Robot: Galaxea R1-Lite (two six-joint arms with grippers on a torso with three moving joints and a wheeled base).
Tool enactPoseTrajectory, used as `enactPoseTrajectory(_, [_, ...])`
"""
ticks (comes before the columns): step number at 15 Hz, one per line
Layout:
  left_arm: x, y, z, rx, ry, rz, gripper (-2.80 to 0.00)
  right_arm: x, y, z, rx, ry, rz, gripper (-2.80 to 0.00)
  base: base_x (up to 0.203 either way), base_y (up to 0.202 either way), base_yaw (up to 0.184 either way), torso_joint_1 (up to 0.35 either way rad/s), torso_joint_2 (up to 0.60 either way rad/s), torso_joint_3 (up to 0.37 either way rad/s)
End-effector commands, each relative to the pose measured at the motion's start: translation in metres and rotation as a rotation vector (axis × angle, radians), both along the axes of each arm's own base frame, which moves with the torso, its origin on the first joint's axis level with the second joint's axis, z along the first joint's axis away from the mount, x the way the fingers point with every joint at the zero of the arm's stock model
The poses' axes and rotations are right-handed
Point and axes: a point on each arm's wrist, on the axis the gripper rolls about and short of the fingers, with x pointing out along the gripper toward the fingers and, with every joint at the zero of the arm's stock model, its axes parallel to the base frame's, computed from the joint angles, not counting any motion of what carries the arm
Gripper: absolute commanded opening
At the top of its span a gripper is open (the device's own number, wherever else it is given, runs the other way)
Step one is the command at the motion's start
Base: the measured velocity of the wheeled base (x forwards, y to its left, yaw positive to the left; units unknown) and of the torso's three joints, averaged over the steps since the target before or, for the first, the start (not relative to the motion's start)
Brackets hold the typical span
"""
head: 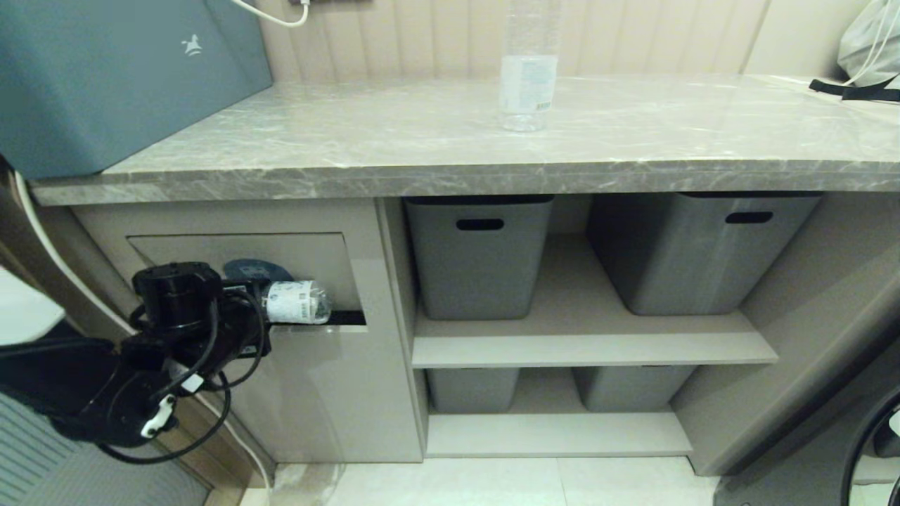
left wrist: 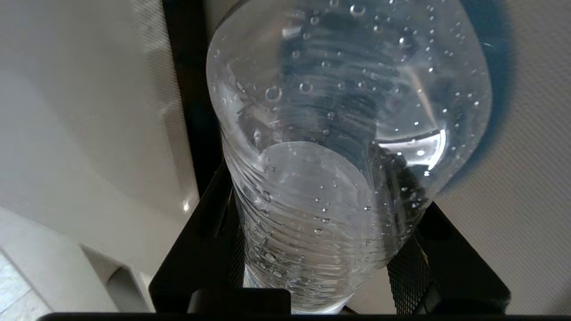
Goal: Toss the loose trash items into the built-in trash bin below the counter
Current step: Put the garbage in the trash can
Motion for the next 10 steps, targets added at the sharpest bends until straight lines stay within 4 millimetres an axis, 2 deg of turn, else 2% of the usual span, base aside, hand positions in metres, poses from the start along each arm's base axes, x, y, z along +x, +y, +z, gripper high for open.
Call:
enactPoseTrajectory(1, [0.016, 0.001, -0.008, -0.007, 0.012, 0.010, -2.80, 0.000, 0.000, 0.000, 0.000, 0.000, 0.001, -2.80, 0.000, 0.000, 0.000, 0.000, 0.00, 0.000])
enactPoseTrajectory(4, [0.036, 0.003, -0.005, -0.011, -0.005, 0.022, -2.80, 0.000, 0.000, 0.000, -0.001, 0.000, 0.001, -2.80, 0.000, 0.000, 0.000, 0.000, 0.00, 0.000])
enactPoseTrajectory(10, [0.053, 0.003, -0.008, -0.013, -0.019, 0.025, -2.80, 0.000, 0.000, 0.000, -0.002, 0.000, 0.001, -2.80, 0.000, 0.000, 0.000, 0.000, 0.00, 0.000])
